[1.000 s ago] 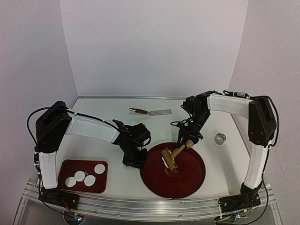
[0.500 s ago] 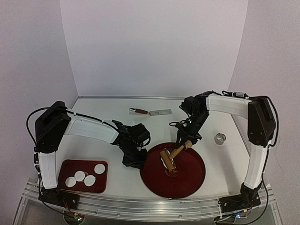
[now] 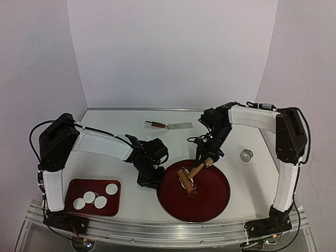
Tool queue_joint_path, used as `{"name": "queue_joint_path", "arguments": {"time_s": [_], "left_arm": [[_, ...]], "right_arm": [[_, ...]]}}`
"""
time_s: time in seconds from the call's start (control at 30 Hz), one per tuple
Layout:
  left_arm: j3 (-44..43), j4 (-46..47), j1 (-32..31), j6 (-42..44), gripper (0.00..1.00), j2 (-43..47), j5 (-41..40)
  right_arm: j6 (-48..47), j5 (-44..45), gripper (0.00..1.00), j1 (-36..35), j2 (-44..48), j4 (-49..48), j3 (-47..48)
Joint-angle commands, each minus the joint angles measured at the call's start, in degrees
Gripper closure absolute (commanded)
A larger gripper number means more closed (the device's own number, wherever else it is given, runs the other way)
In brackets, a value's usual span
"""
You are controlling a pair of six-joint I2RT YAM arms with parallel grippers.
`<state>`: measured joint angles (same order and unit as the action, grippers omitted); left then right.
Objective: Roll out the dumpling wrappers from the dough
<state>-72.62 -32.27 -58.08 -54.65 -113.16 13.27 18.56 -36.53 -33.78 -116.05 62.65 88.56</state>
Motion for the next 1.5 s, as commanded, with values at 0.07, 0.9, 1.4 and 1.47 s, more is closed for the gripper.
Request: {"name": "queue_joint_path", "arguments": {"time_s": [0.07, 0.9, 1.4, 1.47], "left_arm": [[1.6, -0.9, 0.1, -2.9, 1.0, 0.6, -2.5], [3.6, -1.6, 0.1, -3.8, 1.0, 2.5, -3.7], [2.5, -4.1, 0.1, -0.1, 1.0, 2.3, -6.9], [2.7, -3.7, 0.1, 0.9, 1.0, 2.6, -7.4]], "right_arm": [[1.5, 29.9, 1.0, -5.0, -14.5, -1.5, -7.6], [2.1, 29.7, 1.0, -5.8, -7.2, 0.0, -5.5], [-5.9, -5.8, 1.0, -6.8, 16.9, 5.8, 5.3], [-5.0, -2.9, 1.0, -6.8, 18.0, 7.7, 7.1]]}}
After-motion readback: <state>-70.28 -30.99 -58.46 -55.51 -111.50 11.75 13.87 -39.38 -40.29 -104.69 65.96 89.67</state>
